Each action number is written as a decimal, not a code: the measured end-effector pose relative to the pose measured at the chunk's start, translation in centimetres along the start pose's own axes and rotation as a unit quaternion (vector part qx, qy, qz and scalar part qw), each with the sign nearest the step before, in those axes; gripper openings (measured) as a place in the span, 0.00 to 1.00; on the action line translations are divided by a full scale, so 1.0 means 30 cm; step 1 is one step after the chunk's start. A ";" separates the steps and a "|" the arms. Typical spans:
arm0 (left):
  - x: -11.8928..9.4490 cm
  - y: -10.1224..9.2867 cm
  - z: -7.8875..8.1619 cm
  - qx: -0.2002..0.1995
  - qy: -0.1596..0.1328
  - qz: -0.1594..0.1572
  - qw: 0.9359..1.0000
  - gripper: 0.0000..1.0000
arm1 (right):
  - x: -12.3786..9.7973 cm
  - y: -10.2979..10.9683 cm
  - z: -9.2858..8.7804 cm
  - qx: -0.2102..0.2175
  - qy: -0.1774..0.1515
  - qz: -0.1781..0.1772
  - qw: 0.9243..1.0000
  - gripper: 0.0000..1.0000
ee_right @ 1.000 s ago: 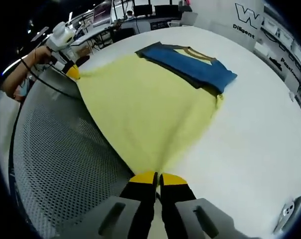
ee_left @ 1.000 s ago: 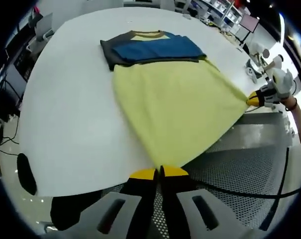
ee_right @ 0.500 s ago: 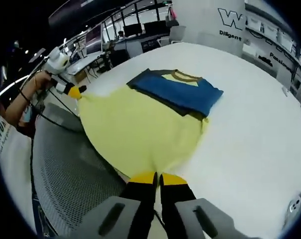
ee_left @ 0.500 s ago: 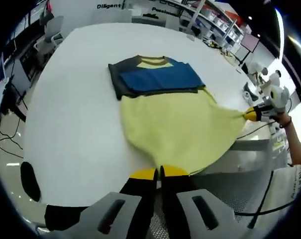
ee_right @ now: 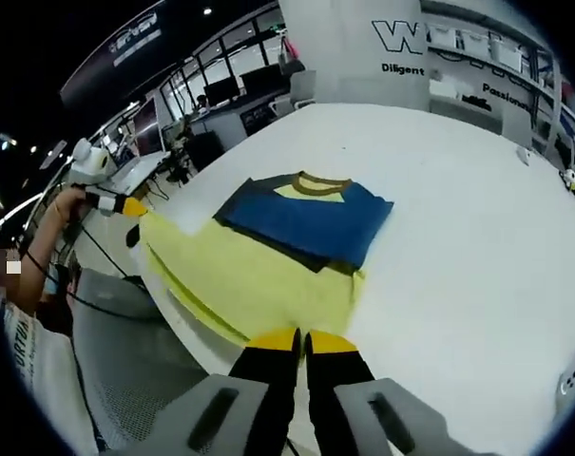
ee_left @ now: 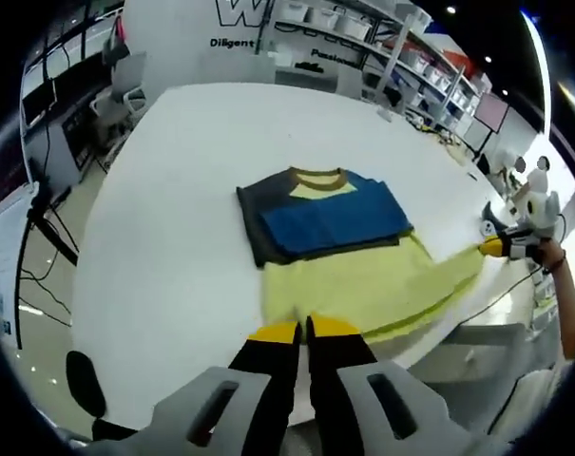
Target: Fold the garment on the visible template until the final outline fits inside the template.
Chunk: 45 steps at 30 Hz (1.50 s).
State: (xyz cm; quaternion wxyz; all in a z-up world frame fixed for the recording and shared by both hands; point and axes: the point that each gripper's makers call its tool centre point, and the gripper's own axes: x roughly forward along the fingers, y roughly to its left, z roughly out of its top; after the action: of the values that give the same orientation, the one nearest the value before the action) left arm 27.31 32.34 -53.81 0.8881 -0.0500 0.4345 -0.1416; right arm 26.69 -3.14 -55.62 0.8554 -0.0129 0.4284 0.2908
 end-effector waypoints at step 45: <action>0.411 0.156 0.510 0.039 -0.057 0.056 0.996 0.07 | 0.324 -0.326 0.435 -0.002 0.005 -0.063 0.998 0.00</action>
State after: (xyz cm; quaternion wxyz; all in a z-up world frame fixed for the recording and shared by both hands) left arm 47.47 32.66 -54.69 0.9193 0.0005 0.3791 -0.1054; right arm 45.65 -3.00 -56.78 0.8698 -0.0437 0.4306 0.2369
